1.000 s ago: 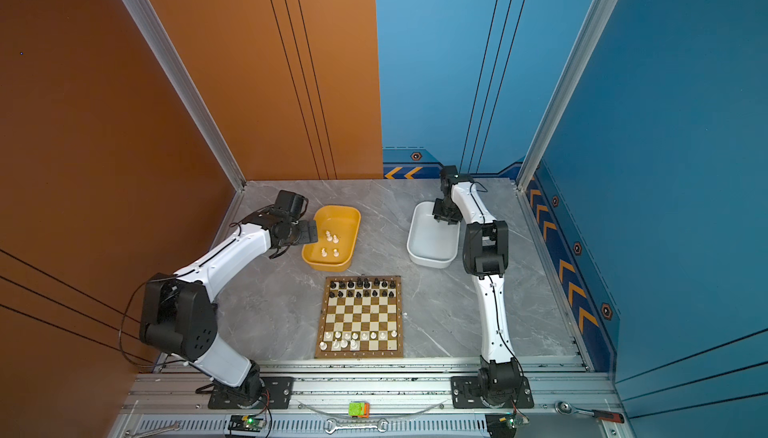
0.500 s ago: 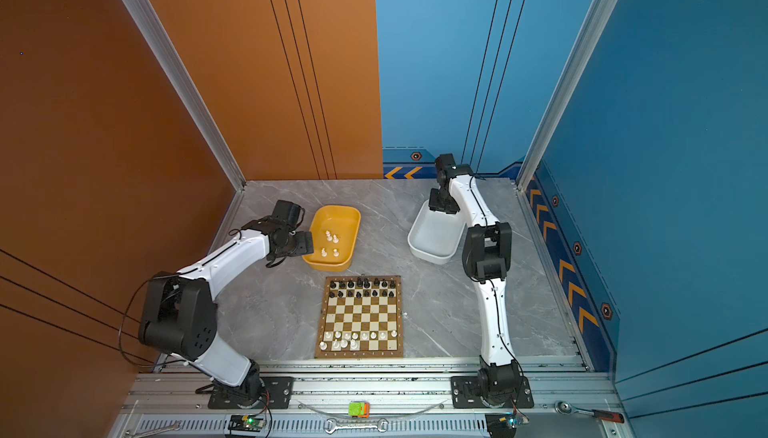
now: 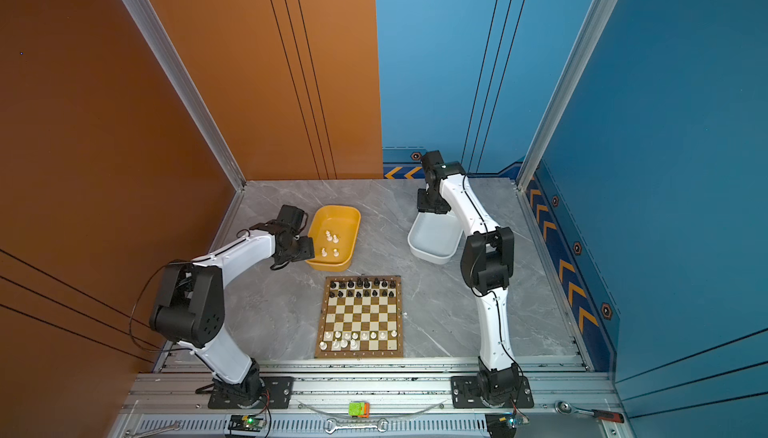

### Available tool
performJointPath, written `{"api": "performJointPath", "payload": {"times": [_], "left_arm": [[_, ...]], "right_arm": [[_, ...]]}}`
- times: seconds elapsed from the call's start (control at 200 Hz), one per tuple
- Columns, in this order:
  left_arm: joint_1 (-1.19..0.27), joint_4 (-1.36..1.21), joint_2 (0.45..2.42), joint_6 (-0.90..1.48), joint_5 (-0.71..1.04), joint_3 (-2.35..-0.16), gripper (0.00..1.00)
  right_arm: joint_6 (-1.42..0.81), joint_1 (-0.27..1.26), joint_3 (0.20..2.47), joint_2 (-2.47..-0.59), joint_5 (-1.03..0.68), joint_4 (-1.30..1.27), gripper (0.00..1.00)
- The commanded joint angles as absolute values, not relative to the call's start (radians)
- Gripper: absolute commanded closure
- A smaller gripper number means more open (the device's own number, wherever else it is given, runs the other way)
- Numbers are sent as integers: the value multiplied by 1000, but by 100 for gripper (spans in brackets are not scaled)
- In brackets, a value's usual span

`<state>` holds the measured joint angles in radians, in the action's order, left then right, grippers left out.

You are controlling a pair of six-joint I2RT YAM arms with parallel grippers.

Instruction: Set up the chess pieces on the board

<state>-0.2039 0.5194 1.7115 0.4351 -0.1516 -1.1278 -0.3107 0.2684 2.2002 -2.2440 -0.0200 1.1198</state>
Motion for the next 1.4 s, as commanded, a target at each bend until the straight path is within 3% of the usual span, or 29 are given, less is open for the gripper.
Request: {"api": "performJointPath", "payload": {"times": [0.0,0.145,0.351,0.736,1.392], "left_arm": [[-191,517,1729,430,-123,-1145,24],[-187,510,1736,428,-117,-1150,25],[-167,511,1741,424,-106,-1150,35],[-115,531,1718,405,-92,-1128,46],[-66,596,1566,420,-114,-974,49]], "right_arm": [[-300,287,2171,-2187,20,1158,52],[-304,294,2156,-2175,25,1158,52],[-308,301,2149,-2173,28,1161,52],[-317,314,2161,-2192,14,1166,52],[-321,354,2187,-2239,0,1189,52]]}}
